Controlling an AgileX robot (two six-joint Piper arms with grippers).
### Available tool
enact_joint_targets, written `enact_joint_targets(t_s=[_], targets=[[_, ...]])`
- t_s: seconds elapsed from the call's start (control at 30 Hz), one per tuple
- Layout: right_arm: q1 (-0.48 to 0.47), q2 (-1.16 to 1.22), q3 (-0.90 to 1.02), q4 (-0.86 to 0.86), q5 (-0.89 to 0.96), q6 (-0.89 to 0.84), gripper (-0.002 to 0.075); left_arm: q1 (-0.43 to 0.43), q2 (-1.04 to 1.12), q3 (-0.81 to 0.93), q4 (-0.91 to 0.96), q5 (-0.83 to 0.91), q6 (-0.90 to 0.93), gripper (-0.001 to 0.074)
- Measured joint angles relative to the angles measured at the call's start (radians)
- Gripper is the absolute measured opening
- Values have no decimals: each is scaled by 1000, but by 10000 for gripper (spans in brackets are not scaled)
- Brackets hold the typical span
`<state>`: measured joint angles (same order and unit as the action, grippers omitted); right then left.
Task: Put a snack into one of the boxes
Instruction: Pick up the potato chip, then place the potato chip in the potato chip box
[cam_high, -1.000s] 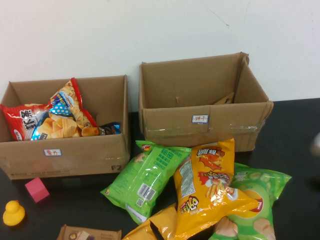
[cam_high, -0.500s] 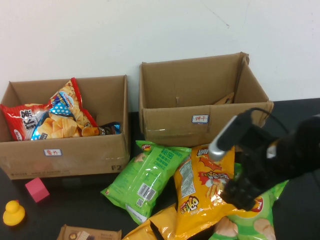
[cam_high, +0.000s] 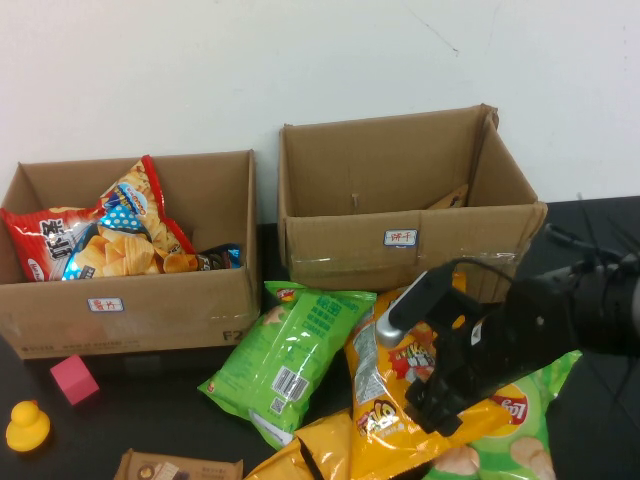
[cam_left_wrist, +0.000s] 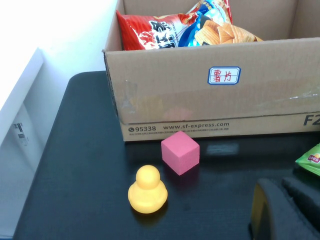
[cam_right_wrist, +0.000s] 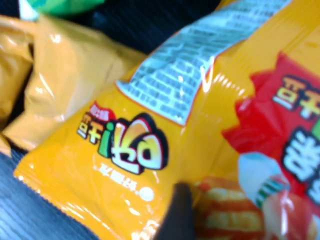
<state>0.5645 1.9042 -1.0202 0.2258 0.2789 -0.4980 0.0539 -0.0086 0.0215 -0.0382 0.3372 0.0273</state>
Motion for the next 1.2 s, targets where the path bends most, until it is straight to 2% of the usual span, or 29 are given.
enact_joint_targets(t_s=[0.07,0.1,0.2,0.23,0.33,0.6,0.8,0.97,1.2], targets=[[0,12,-1,0,0,0,587,0,0,0,0,0,0,-2],[0,14,-1,0,0,0,507,0,0,0,0,0,0,-2],[0,11,-2,0,0,7,196,0,0,-2,0,0,0,-2],[0,4,-5,0,0,20,138,0,0,-2,0,0,0,-2],[0,-41,-24,0,54,56,53,0,0,-2,0,0,0,-2],[24,-324,-57,0,174,101,40,0,0,-2,0,0,0,-2],[94,-455,-98,-2,77,83,37,0,0,-2,0,0,0,-2],[128,-405,-157,-27,-76,50,37,0,0,-2,0,0,0,-2],[157,-147,-329,-55,-300,44,37,0,0,-2,0,0,0,-2]])
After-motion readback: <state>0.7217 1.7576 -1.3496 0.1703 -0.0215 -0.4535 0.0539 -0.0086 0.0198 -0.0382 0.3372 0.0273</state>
